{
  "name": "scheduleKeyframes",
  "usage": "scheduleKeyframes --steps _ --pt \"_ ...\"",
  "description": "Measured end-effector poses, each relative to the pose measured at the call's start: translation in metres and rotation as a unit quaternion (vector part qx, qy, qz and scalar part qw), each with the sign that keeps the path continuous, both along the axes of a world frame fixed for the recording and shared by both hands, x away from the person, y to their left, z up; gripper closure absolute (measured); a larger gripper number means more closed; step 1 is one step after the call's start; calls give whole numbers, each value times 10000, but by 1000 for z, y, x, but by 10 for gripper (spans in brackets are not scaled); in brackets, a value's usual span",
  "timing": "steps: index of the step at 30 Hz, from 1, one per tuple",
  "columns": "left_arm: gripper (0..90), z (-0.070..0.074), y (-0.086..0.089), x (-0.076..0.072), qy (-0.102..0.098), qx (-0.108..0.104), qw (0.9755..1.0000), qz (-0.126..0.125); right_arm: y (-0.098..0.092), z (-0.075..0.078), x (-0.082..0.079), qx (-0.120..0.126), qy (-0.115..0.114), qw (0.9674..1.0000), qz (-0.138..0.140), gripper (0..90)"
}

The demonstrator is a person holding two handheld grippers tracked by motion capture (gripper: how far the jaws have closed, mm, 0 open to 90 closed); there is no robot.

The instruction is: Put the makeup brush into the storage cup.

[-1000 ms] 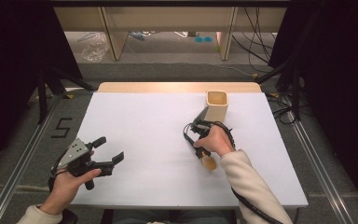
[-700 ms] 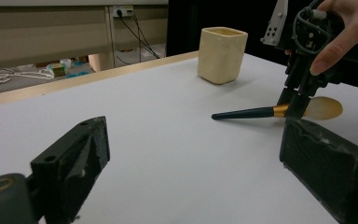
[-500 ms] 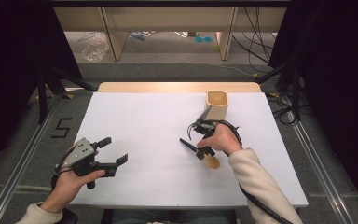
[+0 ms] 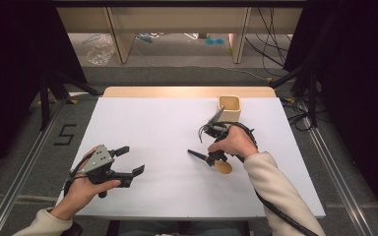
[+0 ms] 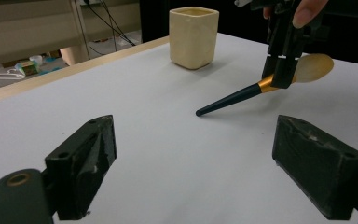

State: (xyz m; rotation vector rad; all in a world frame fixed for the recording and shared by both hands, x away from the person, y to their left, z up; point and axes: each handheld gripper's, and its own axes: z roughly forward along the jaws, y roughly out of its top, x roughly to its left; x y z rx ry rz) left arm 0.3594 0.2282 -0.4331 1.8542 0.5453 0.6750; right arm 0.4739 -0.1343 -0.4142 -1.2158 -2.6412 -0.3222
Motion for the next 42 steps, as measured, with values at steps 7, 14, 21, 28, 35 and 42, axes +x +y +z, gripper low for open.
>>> scheduleKeyframes --steps 7,14,21,28,35,42 --pt "149 -3 -19 7 141 205 9997 -9 1 5 -1 148 78 9999 15 641" --pt "154 -1 -40 12 28 346 9982 484 3 13 -2 130 71 9998 97 641" --pt "154 -6 -61 13 374 305 9986 -197 8 23 -2 125 158 9996 196 642" --pt "158 -10 -72 12 530 318 9970 -456 16 25 -3 183 237 9992 277 642" --pt "158 -13 -86 11 600 345 9957 -616 21 31 -4 268 258 9988 307 642" --pt "159 -12 -95 22 336 748 9871 -1376 25 36 -4 324 222 9987 314 642"
